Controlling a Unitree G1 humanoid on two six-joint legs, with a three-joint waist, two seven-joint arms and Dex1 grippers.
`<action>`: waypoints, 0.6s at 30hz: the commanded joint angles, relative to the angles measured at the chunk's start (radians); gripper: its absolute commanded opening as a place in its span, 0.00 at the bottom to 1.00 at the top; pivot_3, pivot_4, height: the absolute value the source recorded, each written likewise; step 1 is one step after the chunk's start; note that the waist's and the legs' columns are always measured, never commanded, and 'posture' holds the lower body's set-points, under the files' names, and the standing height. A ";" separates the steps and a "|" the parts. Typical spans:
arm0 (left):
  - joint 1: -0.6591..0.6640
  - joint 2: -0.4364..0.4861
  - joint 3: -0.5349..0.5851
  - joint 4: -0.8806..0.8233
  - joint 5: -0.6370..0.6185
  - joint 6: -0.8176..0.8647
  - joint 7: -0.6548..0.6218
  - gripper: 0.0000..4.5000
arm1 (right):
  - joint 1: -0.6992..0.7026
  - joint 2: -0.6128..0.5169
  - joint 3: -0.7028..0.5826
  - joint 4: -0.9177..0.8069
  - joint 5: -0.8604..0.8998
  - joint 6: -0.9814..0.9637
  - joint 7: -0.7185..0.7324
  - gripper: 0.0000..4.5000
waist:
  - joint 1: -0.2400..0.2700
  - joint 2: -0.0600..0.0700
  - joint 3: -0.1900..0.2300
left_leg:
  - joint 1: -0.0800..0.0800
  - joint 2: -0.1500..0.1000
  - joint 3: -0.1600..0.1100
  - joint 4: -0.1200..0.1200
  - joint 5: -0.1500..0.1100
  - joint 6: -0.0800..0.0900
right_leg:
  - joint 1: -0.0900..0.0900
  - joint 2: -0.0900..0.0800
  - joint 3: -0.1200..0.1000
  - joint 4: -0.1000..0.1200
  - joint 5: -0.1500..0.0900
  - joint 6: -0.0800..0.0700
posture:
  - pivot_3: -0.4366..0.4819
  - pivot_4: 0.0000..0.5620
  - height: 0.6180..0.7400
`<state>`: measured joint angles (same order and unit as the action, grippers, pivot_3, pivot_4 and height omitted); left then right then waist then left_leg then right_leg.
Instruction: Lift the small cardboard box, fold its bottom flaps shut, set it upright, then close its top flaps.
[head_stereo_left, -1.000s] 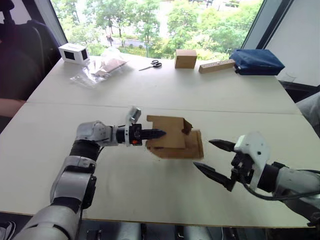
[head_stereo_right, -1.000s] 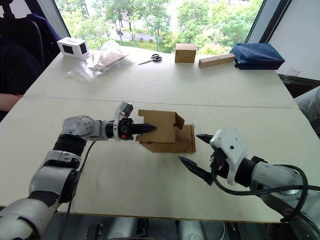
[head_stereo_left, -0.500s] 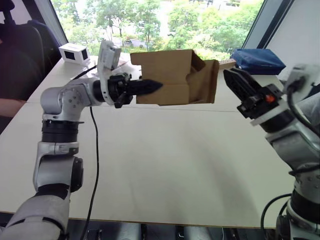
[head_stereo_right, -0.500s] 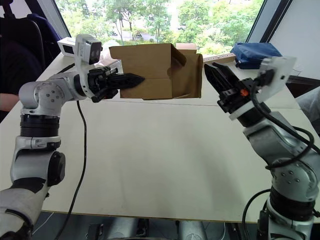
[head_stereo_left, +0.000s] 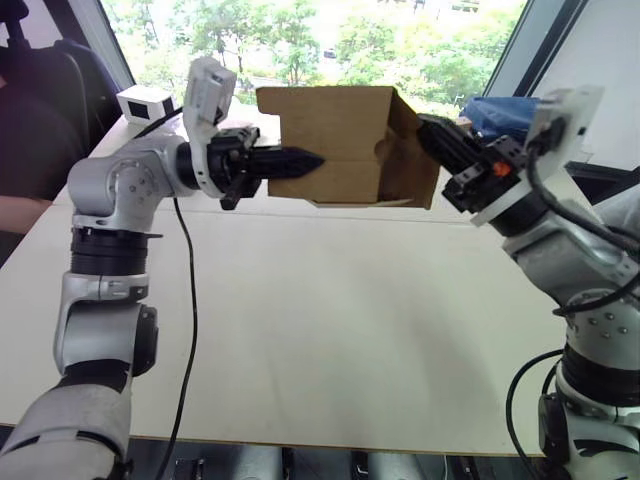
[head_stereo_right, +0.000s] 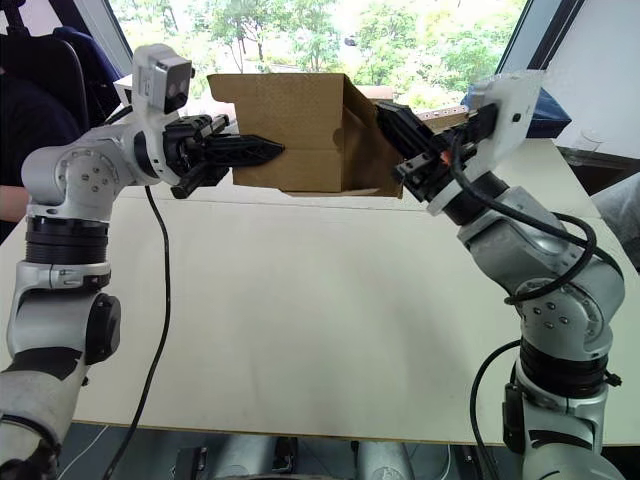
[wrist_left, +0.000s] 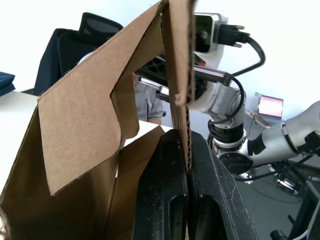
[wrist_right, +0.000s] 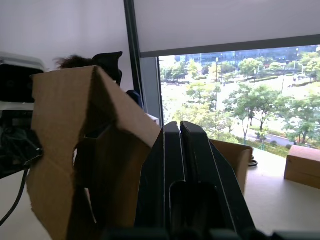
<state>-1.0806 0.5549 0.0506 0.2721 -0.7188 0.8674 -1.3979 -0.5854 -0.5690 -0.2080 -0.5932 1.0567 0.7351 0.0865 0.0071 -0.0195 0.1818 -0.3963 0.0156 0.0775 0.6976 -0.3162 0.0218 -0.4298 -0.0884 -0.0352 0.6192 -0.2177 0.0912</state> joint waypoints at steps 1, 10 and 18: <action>-0.022 -0.007 -0.004 -0.017 -0.006 -0.012 -0.007 0.00 | 0.000 0.016 0.017 -0.045 0.008 -0.009 0.012 0.01 | 0.000 0.000 0.000 | 0.000 0.000 0.000 0.000 0.000 0.000 | 0.000 0.000 0.000 0.000 0.000 0.000 | 0.48 0.27 1.00; -0.007 -0.008 -0.016 -0.068 -0.047 0.048 -0.028 0.00 | 0.021 0.040 0.054 -0.065 -0.005 -0.018 0.031 0.01 | -0.001 0.000 0.000 | 0.000 0.000 0.000 0.000 0.000 0.000 | 0.000 0.000 0.000 0.000 0.000 0.000 | 0.48 0.27 1.00; 0.003 0.002 -0.033 -0.074 -0.049 0.059 -0.057 0.00 | 0.016 0.069 0.082 -0.054 -0.042 -0.029 0.053 0.01 | -0.003 0.000 0.000 | 0.000 0.000 0.000 0.000 0.000 0.000 | 0.000 0.000 0.000 0.000 0.000 0.000 | 0.48 0.27 1.00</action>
<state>-1.0733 0.5478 0.0147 0.2253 -0.7546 0.9285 -1.4452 -0.5575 -0.5036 -0.1205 -0.6149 1.0145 0.7276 0.1276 0.0042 -0.0195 0.1818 -0.3965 0.0157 0.0773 0.6976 -0.3162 0.0217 -0.4299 -0.0882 -0.0352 0.6188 -0.2177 0.0912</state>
